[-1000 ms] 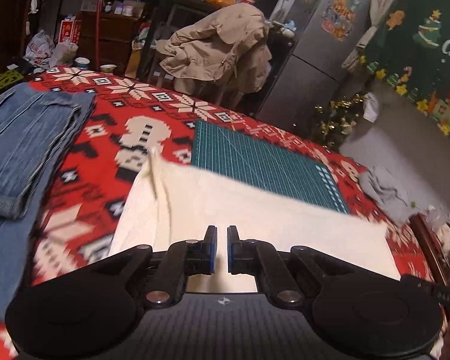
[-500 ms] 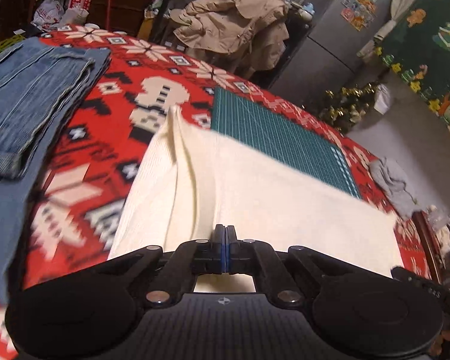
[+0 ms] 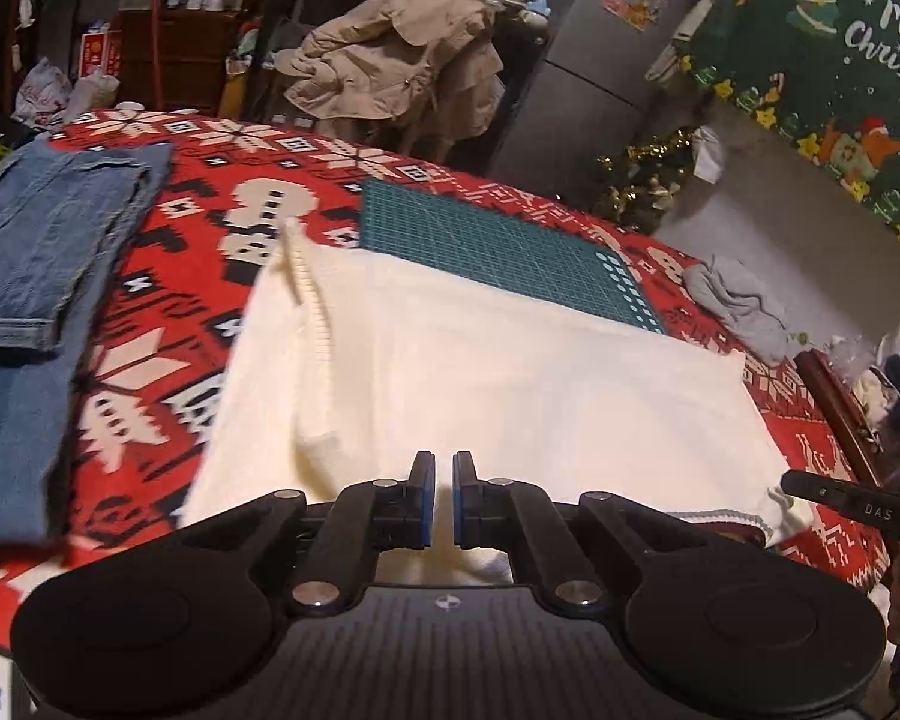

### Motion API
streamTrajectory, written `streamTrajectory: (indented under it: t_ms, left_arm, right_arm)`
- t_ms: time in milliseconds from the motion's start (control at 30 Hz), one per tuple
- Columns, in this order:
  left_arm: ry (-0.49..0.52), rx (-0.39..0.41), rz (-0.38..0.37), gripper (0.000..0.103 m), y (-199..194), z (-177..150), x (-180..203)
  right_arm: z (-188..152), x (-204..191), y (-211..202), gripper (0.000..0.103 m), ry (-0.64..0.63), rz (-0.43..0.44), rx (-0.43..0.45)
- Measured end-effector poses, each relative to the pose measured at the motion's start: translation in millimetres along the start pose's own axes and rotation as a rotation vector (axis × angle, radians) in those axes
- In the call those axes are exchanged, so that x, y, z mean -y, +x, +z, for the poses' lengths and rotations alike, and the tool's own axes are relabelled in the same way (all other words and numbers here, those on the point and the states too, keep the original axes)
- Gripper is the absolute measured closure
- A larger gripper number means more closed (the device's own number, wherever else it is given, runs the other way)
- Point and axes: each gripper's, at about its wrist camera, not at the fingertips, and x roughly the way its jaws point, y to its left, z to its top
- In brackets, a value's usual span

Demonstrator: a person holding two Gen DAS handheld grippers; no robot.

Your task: Fold clothes

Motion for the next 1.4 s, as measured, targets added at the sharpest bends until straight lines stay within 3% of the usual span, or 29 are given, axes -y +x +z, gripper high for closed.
streamTrajectory:
  t_ms: [400,633,900,1100,1200,1400]
  left_arm:
    - [0.086,-0.042,0.061,0.099,-8.6,-19.6,-2.3]
    - [0.098,0.012,0.050,0.099,-18.6,-14.1,3.5]
    - [-0.008,-0.005,0.080,0.099,-5.5,-15.0,-22.3]
    - [-0.008,-0.031,0.096,0.099,-14.1,-22.5,-20.3]
    - [-0.004,-0.026,0.070,0.098,-21.5,-24.9,-14.8]
    - [0.111,0.008,0.003,0.098,-24.5,-22.4,13.8]
  right_arm:
    - [-19.1,-6.0,-2.6,0.094,-0.054,0.006,-0.042]
    - [-13.5,-14.7,-11.2,0.094,-0.073,0.053,-0.010]
    - [-9.8,-22.9,0.9,0.094,-0.061,0.069,-0.010]
    - [-23.3,-23.6,0.1,0.094,-0.080,0.066,-0.040]
    - [-23.5,-24.2,-5.5,0.094,-0.098,0.067,-0.051]
    - [-17.1,-29.1,-14.1,0.094,-0.109,0.082,-0.030]
